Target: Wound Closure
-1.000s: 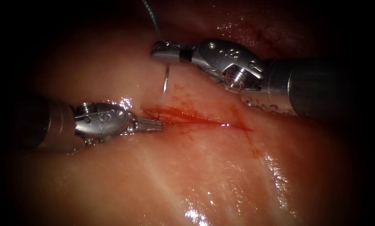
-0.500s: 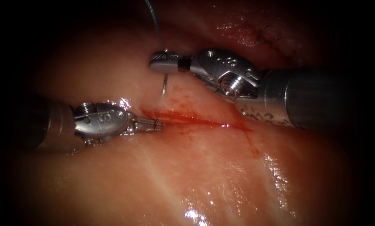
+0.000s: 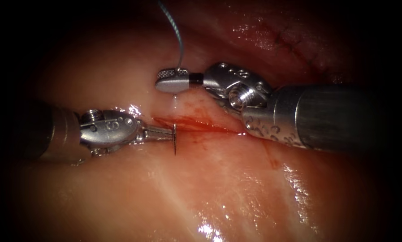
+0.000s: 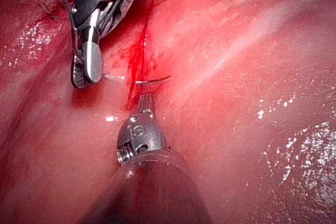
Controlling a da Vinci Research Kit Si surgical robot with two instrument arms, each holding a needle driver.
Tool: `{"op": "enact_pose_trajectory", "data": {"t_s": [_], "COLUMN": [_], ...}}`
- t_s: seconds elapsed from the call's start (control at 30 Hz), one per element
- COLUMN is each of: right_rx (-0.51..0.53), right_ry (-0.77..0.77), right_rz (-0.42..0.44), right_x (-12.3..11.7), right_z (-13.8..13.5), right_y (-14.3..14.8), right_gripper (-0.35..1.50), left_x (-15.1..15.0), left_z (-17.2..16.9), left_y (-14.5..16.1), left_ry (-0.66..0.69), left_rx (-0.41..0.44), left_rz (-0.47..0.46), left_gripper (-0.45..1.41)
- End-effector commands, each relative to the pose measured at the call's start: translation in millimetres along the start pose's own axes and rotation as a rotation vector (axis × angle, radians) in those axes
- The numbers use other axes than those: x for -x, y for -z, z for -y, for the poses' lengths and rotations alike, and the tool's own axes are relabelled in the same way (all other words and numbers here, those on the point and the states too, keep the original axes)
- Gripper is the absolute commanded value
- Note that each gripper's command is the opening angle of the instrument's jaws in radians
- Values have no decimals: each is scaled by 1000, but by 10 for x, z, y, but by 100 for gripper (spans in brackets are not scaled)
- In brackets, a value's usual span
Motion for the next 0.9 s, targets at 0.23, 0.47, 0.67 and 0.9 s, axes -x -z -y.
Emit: {"op": "enact_pose_trajectory", "data": {"t_s": [0.23,0.47,0.67,0.9], "right_rx": [153,190,191,152], "right_ry": [282,386,448,497], "right_rz": [90,94,77,68], "right_x": [-3,-26,-28,-26], "right_z": [-9,-9,0,6], "right_y": [-8,-4,-4,0], "right_gripper": [138,138,138,59], "left_x": [6,7,7,7], "left_z": [-5,-5,-5,-5], "left_y": [-11,-11,-11,-10], "left_ry": [2,2,2,2], "left_rx": [2,2,2,2], "left_rz": [0,0,0,0], "left_gripper": [-32,-34,-34,-34]}}
